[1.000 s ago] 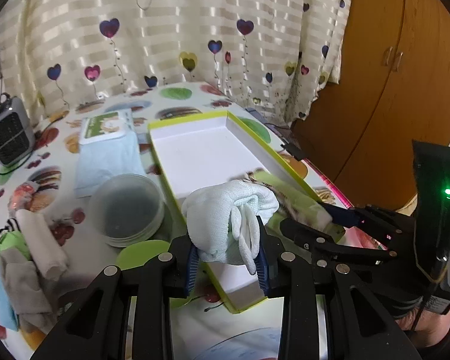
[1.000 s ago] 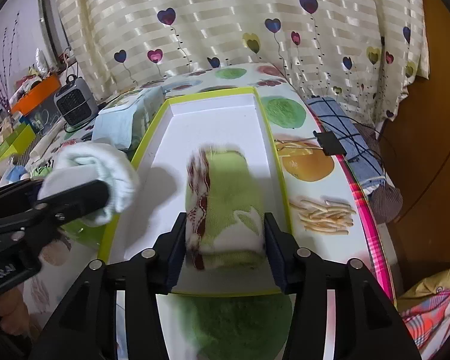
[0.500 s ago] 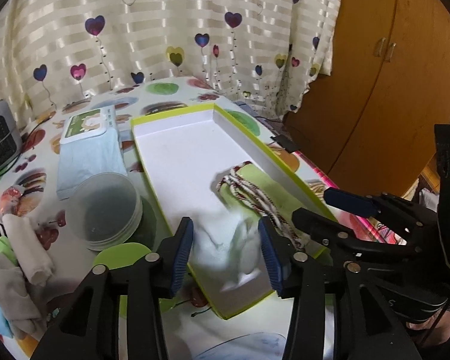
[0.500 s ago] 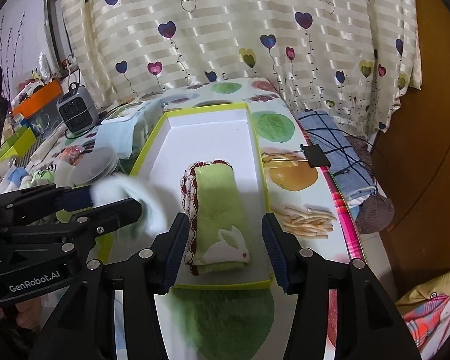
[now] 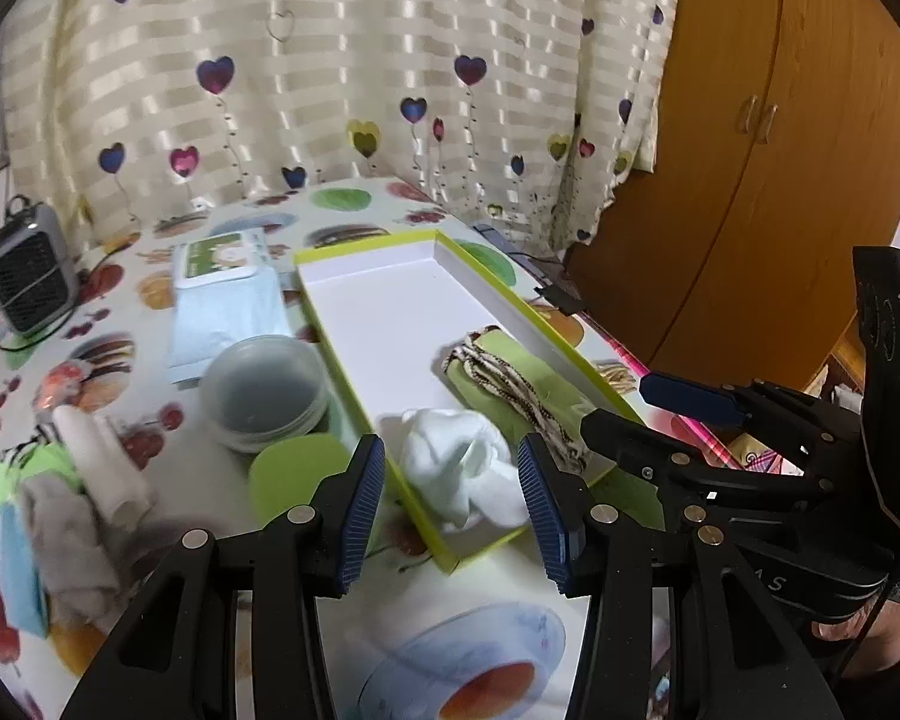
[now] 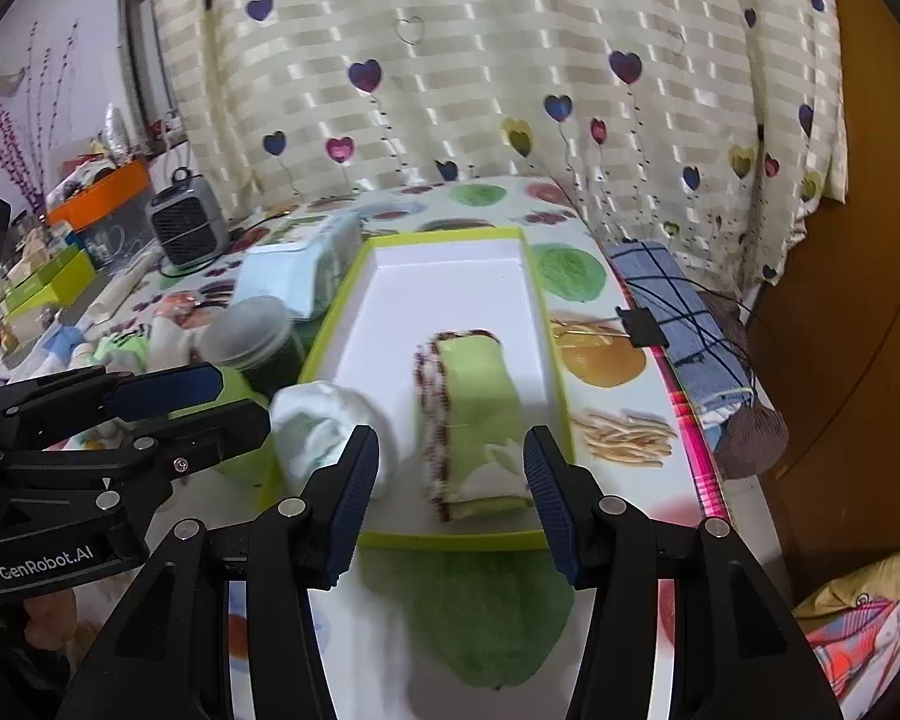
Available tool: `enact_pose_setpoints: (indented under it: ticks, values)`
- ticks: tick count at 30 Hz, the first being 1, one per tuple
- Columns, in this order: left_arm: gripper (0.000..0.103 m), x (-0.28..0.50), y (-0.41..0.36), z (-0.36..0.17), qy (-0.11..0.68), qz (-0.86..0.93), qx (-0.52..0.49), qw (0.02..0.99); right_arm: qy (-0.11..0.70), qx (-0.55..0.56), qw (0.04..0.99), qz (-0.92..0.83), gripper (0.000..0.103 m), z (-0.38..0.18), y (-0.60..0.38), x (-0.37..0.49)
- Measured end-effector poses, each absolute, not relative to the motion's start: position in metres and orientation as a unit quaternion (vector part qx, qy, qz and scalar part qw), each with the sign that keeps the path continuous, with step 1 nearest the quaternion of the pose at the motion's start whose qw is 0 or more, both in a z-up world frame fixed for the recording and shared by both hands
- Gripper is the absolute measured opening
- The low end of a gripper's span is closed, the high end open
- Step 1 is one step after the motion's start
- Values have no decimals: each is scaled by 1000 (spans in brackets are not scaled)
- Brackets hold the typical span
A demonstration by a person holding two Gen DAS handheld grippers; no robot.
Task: Organize soft objects
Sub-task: 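Lower white towel into the box beside green towel and open left tool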
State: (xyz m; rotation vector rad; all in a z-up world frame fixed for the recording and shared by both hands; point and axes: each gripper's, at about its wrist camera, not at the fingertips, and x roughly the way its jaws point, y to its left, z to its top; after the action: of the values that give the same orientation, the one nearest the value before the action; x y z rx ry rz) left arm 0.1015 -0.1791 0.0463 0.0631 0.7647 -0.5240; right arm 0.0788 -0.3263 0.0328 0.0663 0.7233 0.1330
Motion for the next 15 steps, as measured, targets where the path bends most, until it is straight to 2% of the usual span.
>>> enact_pose_setpoints:
  ticks: [4,15]
  values:
    - [45,86,-165,53,361,-241,28,900,347,24,935,74,59,41,-315,69]
    - [45,54,-124,56,356,-203,15,912,344,-11,932,110,59,50,-271,45]
